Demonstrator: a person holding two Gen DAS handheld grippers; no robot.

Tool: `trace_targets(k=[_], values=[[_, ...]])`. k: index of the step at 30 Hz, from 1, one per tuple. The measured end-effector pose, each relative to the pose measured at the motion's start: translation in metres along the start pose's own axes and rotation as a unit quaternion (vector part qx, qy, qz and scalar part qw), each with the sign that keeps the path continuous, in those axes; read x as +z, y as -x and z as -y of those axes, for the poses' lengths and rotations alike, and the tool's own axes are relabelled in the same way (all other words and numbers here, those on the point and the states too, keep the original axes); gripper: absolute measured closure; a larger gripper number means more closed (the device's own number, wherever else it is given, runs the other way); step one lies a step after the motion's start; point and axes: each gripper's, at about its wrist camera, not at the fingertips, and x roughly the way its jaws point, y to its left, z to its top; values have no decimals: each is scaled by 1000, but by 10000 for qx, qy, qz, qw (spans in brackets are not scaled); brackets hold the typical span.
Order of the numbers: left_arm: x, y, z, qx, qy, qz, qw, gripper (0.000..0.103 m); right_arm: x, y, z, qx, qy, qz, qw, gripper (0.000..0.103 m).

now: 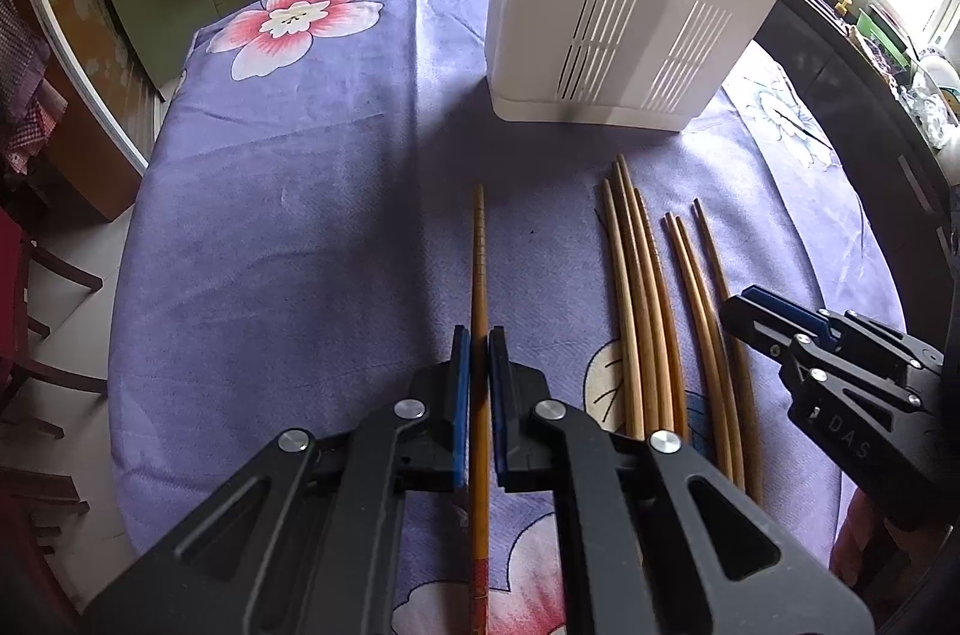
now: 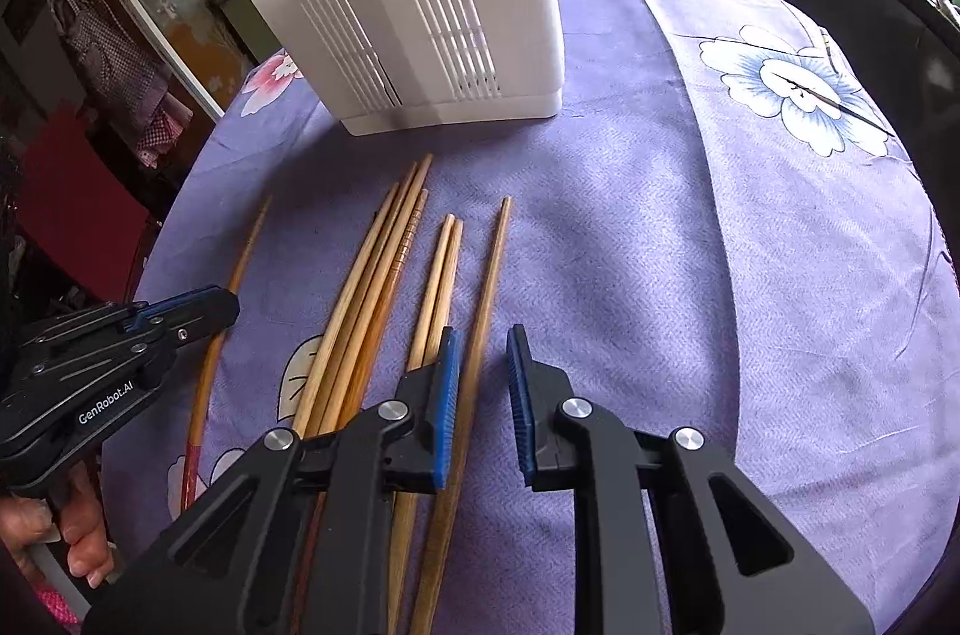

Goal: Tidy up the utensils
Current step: 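Grasp a wooden chopstick with the right tool, then lower both chopsticks into the white holder and open both tools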

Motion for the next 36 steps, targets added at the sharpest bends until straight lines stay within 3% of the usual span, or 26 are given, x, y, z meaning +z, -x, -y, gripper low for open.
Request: trace_targets(k=[4,7,10,15,23,36], values=[[0,2,-1,-22,7,26,10000,97,6,-6,-8,-217,87,32,9997,86],[0,2,-2,-26,15,30,10000,97,7,-8,-12,-455,184,118,9987,95],[0,2,-3,-38,20,26,10000,97,6,-7,-9,-425,196,185,9987,96],[1,4,-4,-57,18,35,10000,97,4,4,6,-4,-149,238,9996,97],[5,21,-3,-63,0,213,9998,97,1,61,11,575,-305,863,9941,97],[3,62,4,-142,-115,557,9983,97,-23,151,3,891,-102,1669,9819,97]])
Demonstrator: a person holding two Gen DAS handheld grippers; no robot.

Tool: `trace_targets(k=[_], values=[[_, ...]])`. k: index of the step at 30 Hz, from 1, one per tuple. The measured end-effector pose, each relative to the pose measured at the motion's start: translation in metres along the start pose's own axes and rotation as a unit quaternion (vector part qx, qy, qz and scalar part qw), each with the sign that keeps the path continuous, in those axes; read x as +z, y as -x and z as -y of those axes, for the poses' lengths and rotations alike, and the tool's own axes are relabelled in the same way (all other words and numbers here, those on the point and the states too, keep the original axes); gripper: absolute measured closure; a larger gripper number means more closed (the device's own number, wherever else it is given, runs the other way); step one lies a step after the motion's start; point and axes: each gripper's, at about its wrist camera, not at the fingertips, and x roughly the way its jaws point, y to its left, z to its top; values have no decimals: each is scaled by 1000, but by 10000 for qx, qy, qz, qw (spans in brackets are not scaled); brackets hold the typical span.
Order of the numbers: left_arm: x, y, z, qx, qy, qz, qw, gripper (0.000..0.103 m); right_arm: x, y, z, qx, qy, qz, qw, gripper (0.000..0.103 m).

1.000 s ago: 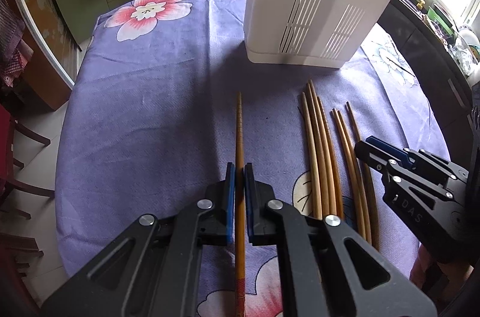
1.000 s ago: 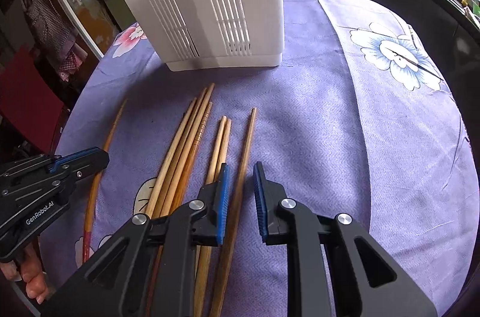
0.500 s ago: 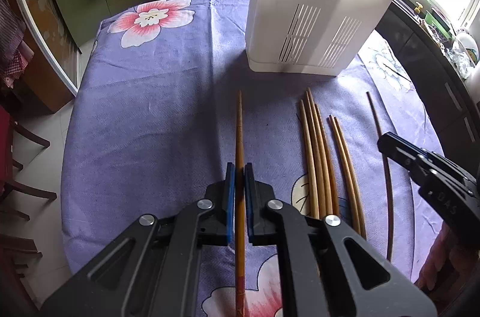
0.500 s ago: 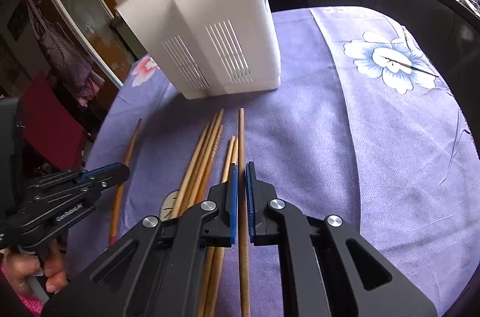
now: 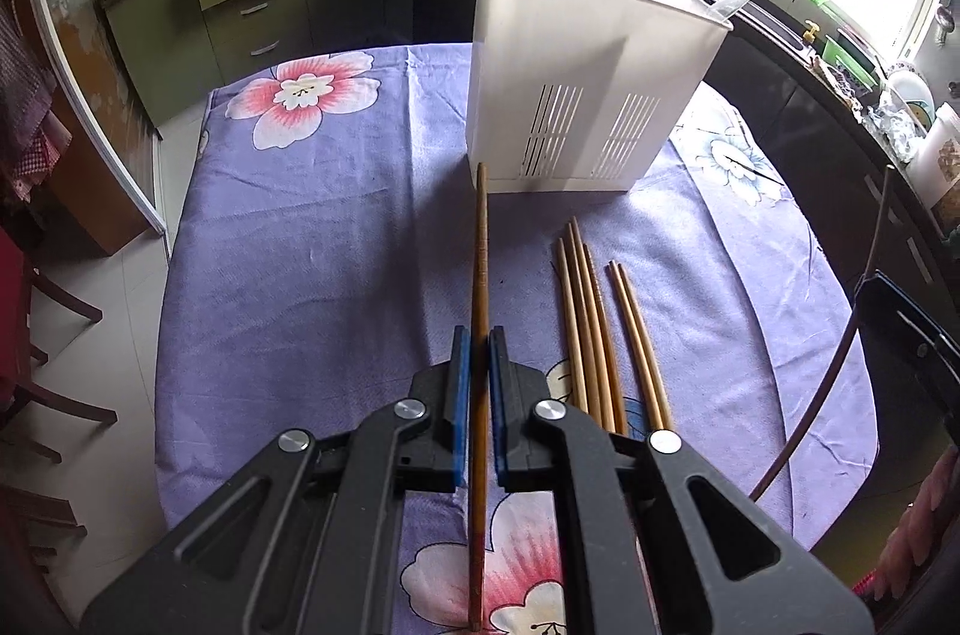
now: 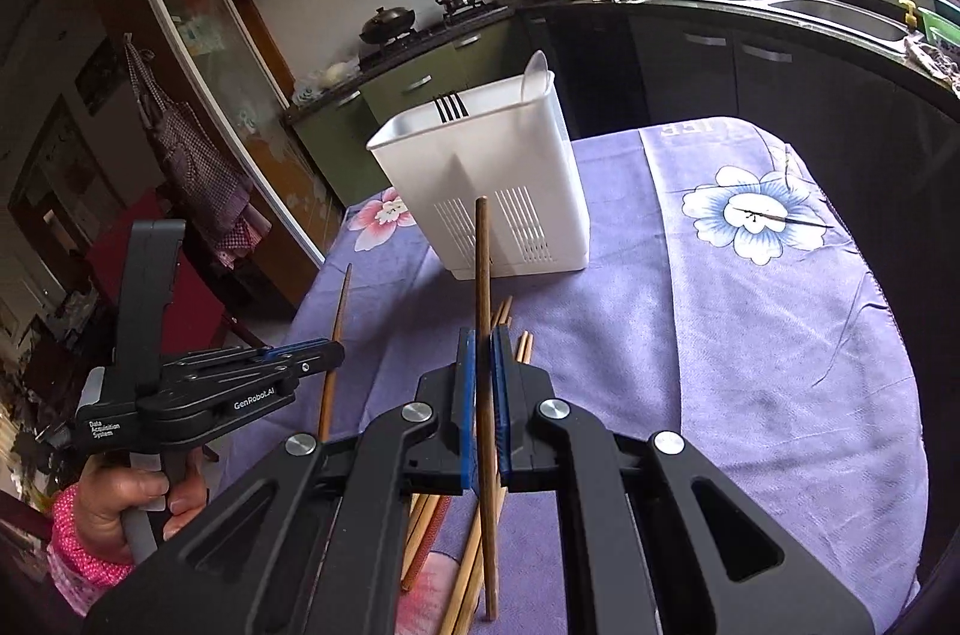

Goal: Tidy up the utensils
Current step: 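Lower both chopsticks into the white holder and open both tools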

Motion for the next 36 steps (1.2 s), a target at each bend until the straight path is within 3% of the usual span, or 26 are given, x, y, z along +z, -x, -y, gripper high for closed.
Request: trace_targets(k=[9,25,36], values=[[0,31,7,11,-108,297,9995,97,-2,33,-10,53,135,278,9995,97],[5,58,10,-71,-160,553,9983,97,7,48,-17,156,289,473,9983,97],[29,78,22,-92,-304,794,9963,97,35,53,-28,258,520,533,9969,97]])
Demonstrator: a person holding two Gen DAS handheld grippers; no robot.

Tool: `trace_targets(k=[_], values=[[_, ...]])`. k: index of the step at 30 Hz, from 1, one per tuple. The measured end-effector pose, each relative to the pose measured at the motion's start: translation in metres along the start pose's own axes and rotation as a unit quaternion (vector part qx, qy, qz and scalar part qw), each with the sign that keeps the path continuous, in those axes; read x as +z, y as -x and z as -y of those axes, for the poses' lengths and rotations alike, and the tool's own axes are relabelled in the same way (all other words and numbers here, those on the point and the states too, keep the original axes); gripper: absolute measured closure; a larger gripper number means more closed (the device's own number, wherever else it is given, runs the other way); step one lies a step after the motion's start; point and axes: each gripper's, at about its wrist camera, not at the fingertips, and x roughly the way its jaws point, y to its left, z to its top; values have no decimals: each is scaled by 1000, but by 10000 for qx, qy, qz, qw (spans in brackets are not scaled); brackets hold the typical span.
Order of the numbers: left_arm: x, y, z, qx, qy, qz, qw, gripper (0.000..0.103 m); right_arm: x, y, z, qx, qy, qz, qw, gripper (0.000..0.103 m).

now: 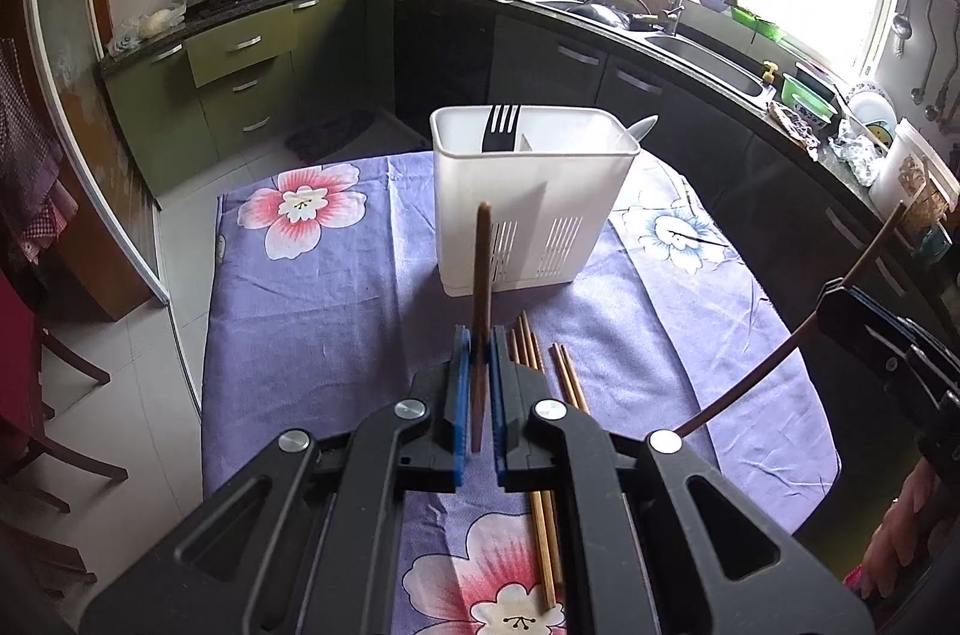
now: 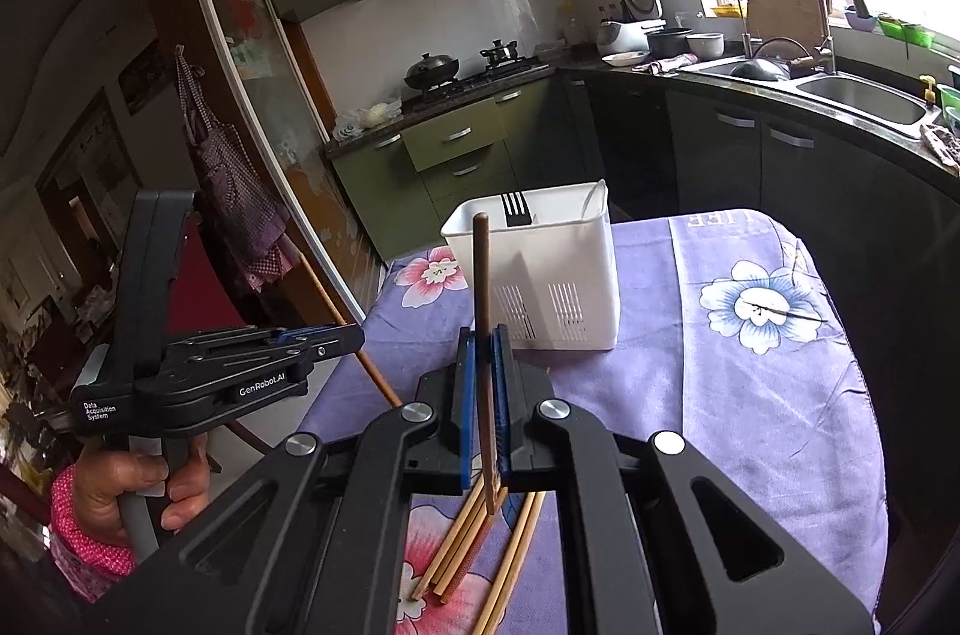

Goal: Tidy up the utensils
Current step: 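Lower both chopsticks into the white holder and open both tools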

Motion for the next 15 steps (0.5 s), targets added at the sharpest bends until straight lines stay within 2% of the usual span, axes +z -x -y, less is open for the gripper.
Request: trace_targets(k=[7,15], values=[[35,17,9,-115,-37,190,9997,97,54,7,-15,-53,314,313,9990,97],[95,55,20,-140,-181,619,9978,97,128,6,-30,-136,544,714,9959,97]])
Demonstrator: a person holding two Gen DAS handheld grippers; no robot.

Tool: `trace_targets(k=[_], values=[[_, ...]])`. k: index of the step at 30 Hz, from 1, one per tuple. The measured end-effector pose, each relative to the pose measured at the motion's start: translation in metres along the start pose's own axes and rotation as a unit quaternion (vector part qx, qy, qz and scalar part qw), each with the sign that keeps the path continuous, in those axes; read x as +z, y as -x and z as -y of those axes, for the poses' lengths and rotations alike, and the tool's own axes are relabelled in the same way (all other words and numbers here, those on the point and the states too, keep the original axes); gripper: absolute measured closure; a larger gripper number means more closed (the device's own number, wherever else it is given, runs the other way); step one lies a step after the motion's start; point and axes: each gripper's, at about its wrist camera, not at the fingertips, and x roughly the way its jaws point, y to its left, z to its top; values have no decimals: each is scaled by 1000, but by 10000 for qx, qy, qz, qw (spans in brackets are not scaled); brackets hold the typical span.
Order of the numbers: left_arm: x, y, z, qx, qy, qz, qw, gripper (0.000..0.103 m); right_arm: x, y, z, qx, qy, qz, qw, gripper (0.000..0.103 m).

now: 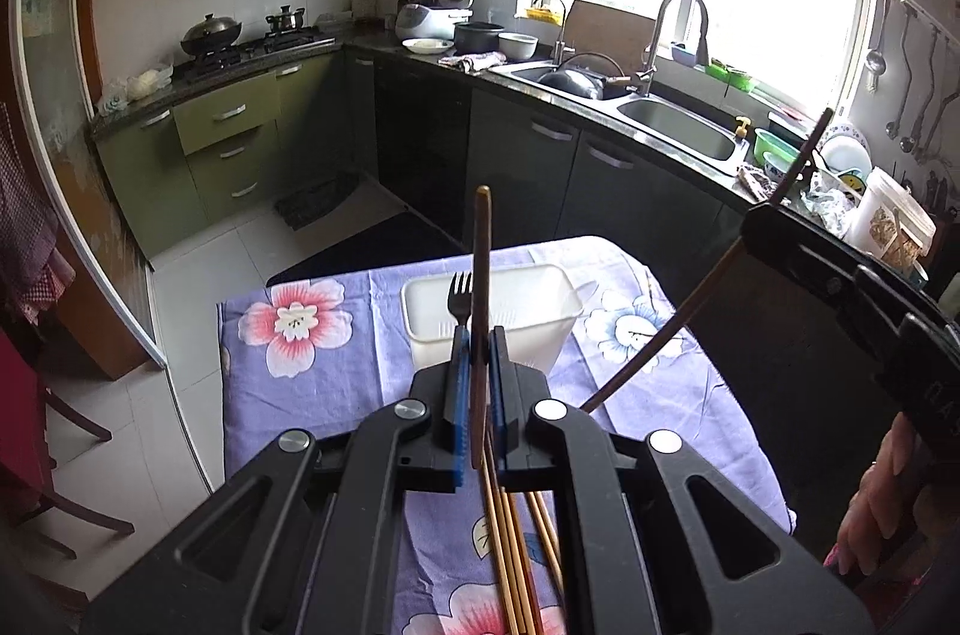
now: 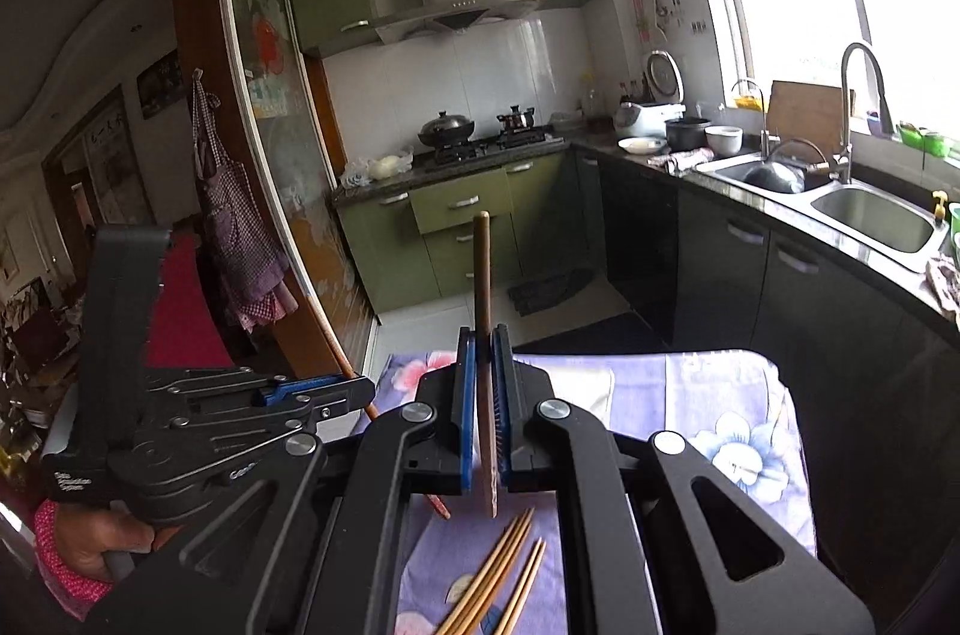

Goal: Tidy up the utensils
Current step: 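Lower both chopsticks into the white holder and open both tools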

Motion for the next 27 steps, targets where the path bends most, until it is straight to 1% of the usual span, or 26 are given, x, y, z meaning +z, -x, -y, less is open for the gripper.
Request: trace_targets(k=[4,8,9,11,14,20,23,25,27], values=[[36,12,2,72,-17,309,9995,97,31,-14,3,-156,29,219,9996,97],[68,18,0,7,68,669,9977,97,53,-36,16,-255,-37,365,9990,97],[73,18,0,31,83,745,9972,97,58,-43,19,-296,-52,380,9988,97],[82,8,1,210,47,835,9963,97,64,-60,27,-383,-65,320,9987,97],[84,-23,-1,353,42,615,9975,97,59,-89,42,-425,-153,100,9989,97],[61,-87,-10,465,58,4,9989,97,31,-136,68,-459,-248,-360,9980,97],[45,-108,-12,456,40,-258,9986,97,13,-147,70,-482,-179,-514,9974,97],[37,-114,-13,453,43,-334,9984,96,4,-150,70,-457,-164,-561,9972,96],[32,-119,-13,470,41,-386,9981,90,-3,-149,67,-471,-101,-563,9973,95]])
